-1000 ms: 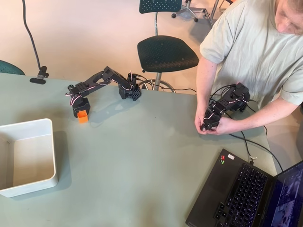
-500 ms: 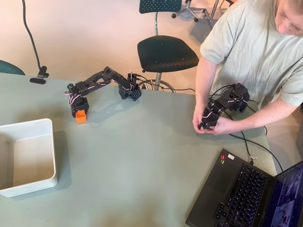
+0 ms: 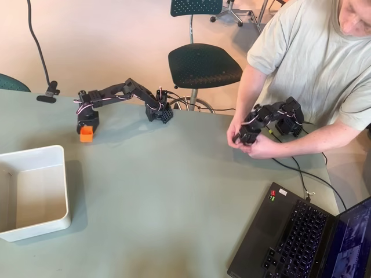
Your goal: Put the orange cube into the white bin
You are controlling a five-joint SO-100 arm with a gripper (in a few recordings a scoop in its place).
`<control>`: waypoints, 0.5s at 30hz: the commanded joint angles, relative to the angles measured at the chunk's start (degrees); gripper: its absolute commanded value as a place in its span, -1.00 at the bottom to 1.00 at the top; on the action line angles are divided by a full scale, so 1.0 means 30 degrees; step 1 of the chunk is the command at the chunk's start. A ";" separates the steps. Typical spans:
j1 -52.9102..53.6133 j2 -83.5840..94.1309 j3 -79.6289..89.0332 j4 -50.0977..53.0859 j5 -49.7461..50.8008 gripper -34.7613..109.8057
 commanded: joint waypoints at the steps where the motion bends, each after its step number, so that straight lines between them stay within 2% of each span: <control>1: 0.0205 0.0938 -0.3926 -0.0176 -0.0146 -0.12; 7: -0.0176 0.0703 -0.9639 -0.0586 -0.0176 -0.12; 15: -0.2490 -0.0703 -1.0254 -0.6475 0.0059 -0.11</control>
